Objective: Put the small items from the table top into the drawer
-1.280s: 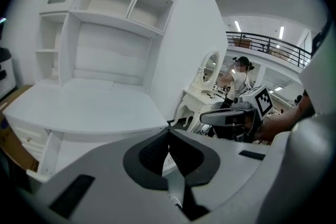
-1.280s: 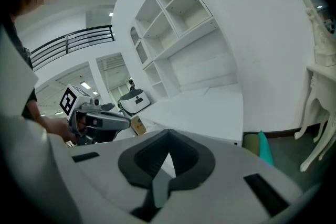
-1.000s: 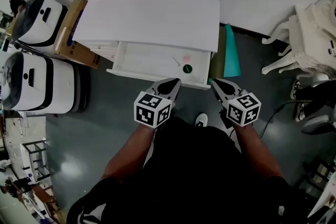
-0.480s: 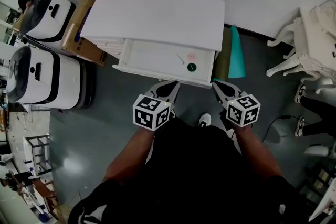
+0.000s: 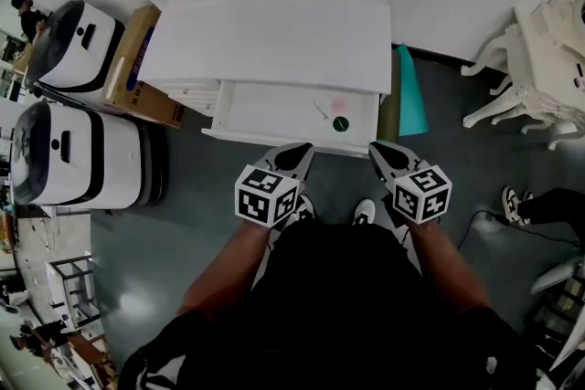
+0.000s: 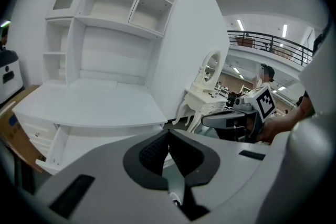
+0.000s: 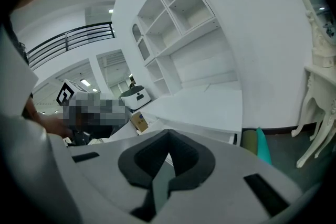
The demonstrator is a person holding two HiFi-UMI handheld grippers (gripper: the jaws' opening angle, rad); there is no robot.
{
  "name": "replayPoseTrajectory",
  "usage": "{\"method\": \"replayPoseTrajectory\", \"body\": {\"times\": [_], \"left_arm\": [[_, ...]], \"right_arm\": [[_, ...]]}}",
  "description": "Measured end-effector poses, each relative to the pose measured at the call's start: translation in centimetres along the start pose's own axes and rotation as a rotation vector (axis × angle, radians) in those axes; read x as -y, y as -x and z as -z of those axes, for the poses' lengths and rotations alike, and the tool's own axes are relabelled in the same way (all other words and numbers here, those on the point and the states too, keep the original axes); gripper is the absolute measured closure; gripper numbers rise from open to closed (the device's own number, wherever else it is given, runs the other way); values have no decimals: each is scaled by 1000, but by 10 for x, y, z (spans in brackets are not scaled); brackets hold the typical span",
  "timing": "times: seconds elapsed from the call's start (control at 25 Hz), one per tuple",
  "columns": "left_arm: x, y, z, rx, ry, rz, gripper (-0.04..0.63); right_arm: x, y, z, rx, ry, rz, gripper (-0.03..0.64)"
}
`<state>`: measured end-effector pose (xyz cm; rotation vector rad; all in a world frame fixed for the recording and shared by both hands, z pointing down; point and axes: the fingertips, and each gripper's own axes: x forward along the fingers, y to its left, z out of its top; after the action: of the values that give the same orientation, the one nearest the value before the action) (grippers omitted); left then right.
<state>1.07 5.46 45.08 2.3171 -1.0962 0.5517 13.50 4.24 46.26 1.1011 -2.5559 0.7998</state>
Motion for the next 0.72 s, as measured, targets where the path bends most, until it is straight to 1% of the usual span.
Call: {"method": "replayPoseTrajectory", "body": {"times": [0.16, 0.32, 0.72], "left_arm": [[-9, 1, -1, -9, -16, 22, 586], [-19, 1, 8, -33, -8, 35, 585], [-20, -2, 6, -38, -17, 65, 586]], "right_arm": [[-1, -9, 7, -9, -14, 27, 592], [-2, -18, 14, -31, -15, 47, 592], [-6, -18, 14, -33, -23, 65, 592]]}}
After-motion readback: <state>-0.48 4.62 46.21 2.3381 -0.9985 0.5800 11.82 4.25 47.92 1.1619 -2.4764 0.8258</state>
